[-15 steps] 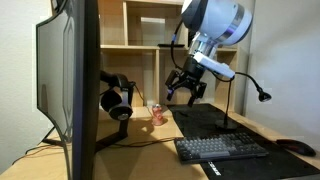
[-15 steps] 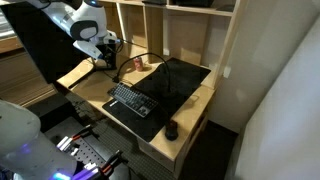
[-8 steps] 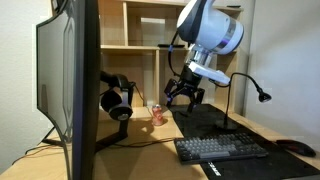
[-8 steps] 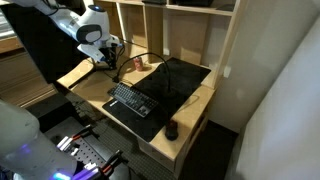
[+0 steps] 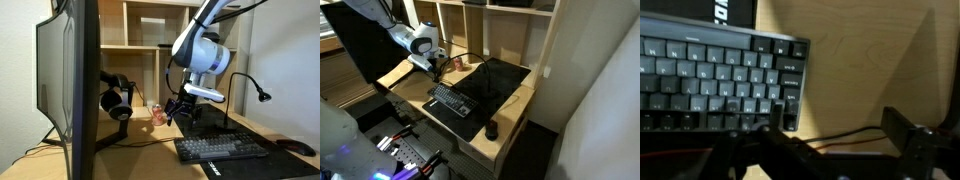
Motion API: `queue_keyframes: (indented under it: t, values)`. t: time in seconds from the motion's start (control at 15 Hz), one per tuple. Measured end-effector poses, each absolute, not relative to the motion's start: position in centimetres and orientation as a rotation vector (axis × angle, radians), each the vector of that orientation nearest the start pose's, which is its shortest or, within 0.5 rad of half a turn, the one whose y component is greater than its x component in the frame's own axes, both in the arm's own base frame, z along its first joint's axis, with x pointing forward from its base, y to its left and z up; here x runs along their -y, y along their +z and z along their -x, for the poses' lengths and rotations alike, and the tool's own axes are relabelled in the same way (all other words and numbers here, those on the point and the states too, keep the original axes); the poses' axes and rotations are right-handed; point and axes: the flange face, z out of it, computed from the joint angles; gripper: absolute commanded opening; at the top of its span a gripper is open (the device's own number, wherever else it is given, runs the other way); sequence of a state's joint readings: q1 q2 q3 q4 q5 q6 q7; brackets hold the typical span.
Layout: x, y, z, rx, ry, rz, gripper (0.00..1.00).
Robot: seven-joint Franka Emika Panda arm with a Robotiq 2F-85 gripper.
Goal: Press the top left key on the keyboard
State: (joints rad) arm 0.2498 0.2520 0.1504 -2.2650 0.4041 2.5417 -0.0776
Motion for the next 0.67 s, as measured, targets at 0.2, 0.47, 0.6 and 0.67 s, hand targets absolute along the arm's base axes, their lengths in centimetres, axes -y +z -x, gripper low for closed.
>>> queue_keyframes:
  t: [0.2,0.47,0.6,0.67]
  values:
    - [-22.2,23.9,-52.0,0.181,-0.037,2.859,1.0]
    - [-23.0,23.3,-53.0,0.17,-0.058,2.853,1.0]
    - [-23.0,23.3,-53.0,0.175,-0.059,2.857,1.0]
    - [-23.1,23.3,-53.0,0.175,-0.061,2.863,1.0]
